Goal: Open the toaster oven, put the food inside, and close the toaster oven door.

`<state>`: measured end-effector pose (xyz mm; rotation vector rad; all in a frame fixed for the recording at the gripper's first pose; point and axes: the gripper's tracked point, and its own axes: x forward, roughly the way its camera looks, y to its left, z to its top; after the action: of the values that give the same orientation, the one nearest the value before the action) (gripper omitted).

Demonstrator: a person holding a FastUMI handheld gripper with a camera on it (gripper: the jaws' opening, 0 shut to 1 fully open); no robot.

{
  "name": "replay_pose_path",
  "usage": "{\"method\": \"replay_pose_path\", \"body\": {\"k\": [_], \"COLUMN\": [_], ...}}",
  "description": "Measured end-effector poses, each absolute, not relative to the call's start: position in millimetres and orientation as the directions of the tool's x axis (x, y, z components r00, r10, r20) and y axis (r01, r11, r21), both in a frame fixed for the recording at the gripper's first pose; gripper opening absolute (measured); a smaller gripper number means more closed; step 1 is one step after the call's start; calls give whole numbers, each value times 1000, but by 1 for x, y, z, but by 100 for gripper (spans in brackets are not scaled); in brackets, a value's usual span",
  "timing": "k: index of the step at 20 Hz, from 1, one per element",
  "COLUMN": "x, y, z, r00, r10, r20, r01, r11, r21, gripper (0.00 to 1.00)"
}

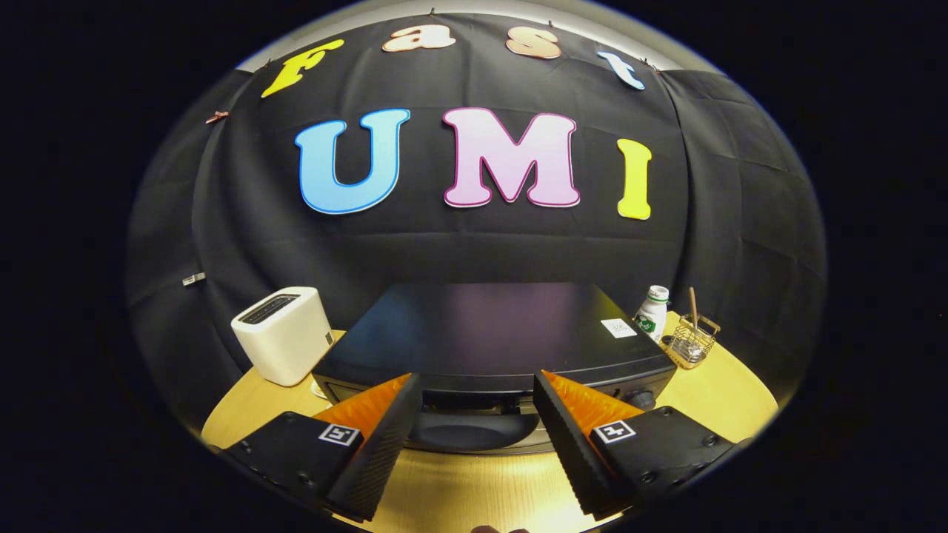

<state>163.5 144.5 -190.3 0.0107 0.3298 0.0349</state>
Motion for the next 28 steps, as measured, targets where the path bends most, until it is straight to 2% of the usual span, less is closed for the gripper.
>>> {"method": "replay_pose_path", "body": {"k": [2, 4, 11, 20, 28], "x": [163, 164, 159, 98, 52], "y": [145, 145, 149, 144, 145], "z": [-205, -199, -206, -229, -264], "r00": [931, 942, 927, 912, 881], "r10": [34, 33, 39, 54, 58], "r20": [-363, -335, -374, -407, -469], "r01": [-30, -27, -38, -40, -77], "r11": [999, 999, 999, 998, 997], "r21": [16, 21, 11, 43, -22], "gripper": [98, 99, 99, 98, 97]}}
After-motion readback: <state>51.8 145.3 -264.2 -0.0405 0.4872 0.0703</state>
